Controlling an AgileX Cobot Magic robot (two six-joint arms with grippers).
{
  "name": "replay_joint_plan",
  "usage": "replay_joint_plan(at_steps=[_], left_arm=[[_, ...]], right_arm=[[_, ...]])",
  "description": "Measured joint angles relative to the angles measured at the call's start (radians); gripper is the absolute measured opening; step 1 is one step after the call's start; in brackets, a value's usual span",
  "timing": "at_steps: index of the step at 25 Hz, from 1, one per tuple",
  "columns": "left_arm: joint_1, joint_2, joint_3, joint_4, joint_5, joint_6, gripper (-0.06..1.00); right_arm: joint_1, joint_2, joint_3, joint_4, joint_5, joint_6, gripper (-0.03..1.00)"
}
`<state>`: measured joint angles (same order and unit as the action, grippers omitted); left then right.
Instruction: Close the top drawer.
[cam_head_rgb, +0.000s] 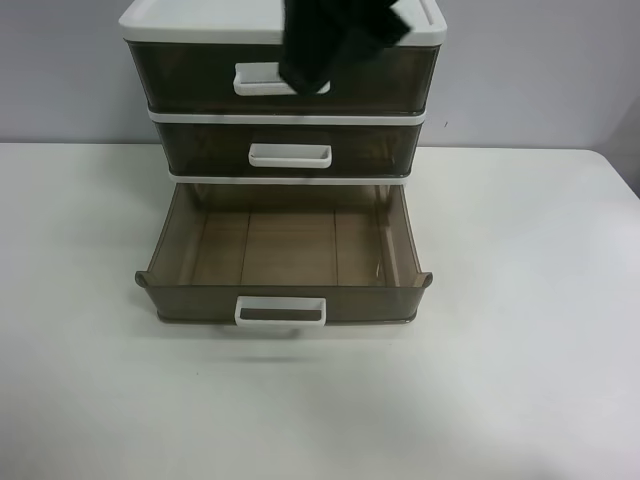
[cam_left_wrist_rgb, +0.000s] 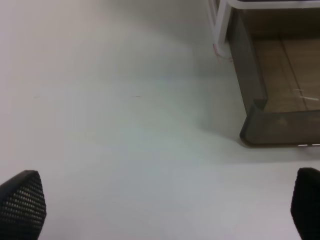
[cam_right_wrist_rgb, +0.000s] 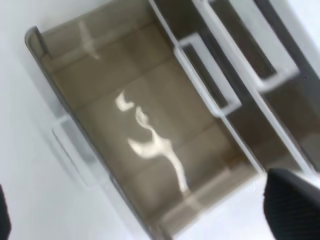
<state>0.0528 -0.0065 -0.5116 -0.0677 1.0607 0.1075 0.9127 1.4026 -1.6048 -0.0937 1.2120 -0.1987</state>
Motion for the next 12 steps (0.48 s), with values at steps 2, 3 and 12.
replay_joint_plan(at_steps=[2, 3, 12], left_arm=[[0.0, 0.0, 0.0, 0.0, 0.0, 0.0, 0.99], [0.0, 0.0, 0.0, 0.0, 0.0, 0.0, 0.99], [0.0, 0.0, 0.0, 0.0, 0.0, 0.0, 0.99]], right_arm=[[0.0, -0.089, 0.08, -0.013, 0.0, 0.021, 0.99], [0.0, -0.138, 0.128, -0.017, 0.002, 0.031, 0.99], [0.0, -0.561, 0.554, -0.033, 0.003, 0.058, 0.99]])
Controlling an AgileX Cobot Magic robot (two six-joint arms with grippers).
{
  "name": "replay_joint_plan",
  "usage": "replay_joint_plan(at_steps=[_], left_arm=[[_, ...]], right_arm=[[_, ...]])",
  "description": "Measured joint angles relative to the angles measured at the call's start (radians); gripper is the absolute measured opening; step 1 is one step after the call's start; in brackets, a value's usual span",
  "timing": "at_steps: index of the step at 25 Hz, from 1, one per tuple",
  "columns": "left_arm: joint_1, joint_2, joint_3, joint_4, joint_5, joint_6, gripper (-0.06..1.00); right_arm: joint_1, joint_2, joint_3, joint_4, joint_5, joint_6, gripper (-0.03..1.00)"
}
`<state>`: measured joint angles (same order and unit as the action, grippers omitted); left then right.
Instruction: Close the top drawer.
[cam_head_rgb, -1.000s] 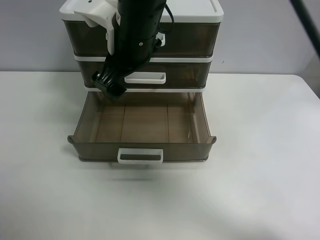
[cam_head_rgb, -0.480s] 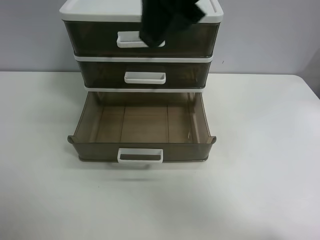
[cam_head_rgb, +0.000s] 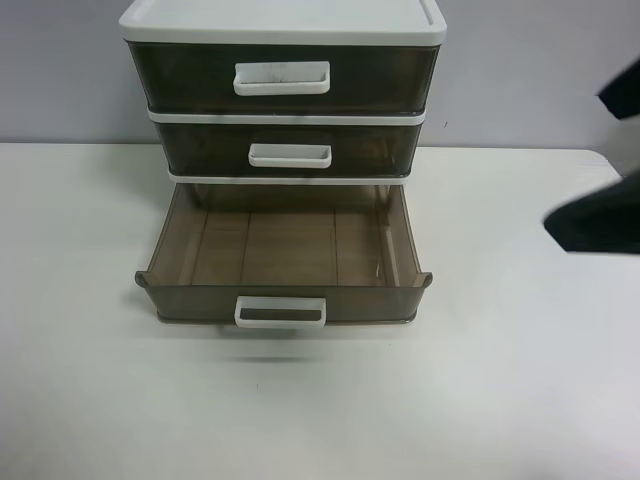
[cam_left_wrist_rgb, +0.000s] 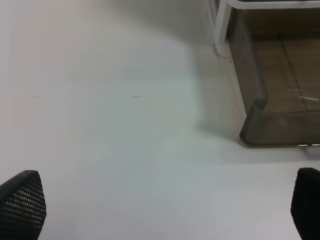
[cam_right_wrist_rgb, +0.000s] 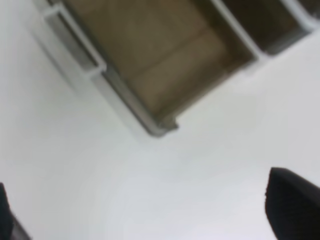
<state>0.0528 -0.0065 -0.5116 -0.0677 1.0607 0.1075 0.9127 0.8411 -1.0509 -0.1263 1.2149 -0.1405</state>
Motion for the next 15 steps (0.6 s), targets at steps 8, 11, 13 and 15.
replay_joint_plan(at_steps=[8, 11, 13, 15], left_arm=[[0.0, 0.0, 0.0, 0.0, 0.0, 0.0, 0.99], [0.0, 0.0, 0.0, 0.0, 0.0, 0.0, 0.99], [0.0, 0.0, 0.0, 0.0, -0.001, 0.0, 0.99], [0.0, 0.0, 0.0, 0.0, -0.001, 0.0, 0.99]], right_arm=[[-0.245, -0.377, 0.325, 0.035, -0.009, 0.048, 0.99], [-0.443, -0.527, 0.427, 0.086, -0.067, 0.049, 0.99], [-0.545, -0.632, 0.479, 0.12, -0.107, 0.049, 0.99], [-0.634, -0.724, 0.525, 0.146, -0.131, 0.049, 0.99]])
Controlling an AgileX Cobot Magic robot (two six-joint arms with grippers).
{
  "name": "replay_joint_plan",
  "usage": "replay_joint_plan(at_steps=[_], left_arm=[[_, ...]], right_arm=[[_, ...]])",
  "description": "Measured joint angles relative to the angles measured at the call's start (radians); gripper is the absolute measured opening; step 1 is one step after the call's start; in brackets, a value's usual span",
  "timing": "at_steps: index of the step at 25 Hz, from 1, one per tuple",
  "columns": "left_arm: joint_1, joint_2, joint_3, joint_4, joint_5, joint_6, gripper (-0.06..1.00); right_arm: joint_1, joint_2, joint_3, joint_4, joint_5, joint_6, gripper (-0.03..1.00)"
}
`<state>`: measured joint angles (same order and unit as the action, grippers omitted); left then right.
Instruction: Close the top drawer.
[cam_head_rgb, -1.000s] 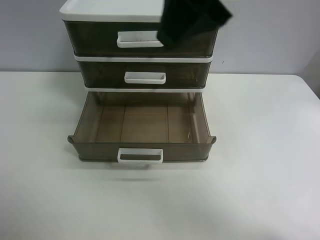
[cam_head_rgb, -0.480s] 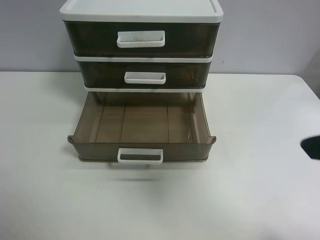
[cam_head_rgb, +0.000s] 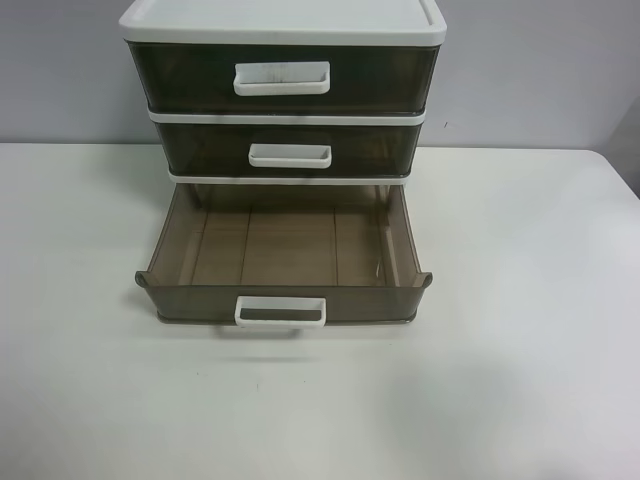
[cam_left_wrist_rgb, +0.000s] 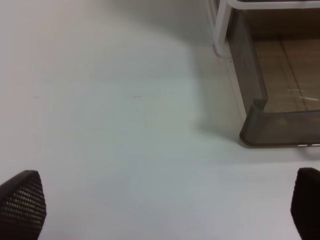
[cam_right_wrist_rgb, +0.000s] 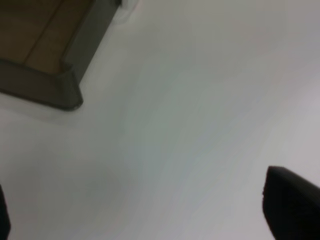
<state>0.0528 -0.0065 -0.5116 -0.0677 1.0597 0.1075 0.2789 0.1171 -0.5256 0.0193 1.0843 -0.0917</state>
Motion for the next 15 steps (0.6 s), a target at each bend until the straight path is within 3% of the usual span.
replay_joint_plan(at_steps=[4, 15], left_arm=[[0.0, 0.0, 0.0, 0.0, 0.0, 0.0, 0.99], [0.0, 0.0, 0.0, 0.001, 0.0, 0.0, 0.99]], right_arm=[[-0.119, -0.118, 0.018, 0.01, -0.008, 0.008, 0.99], [-0.135, -0.12, 0.02, 0.01, -0.01, 0.026, 0.99]])
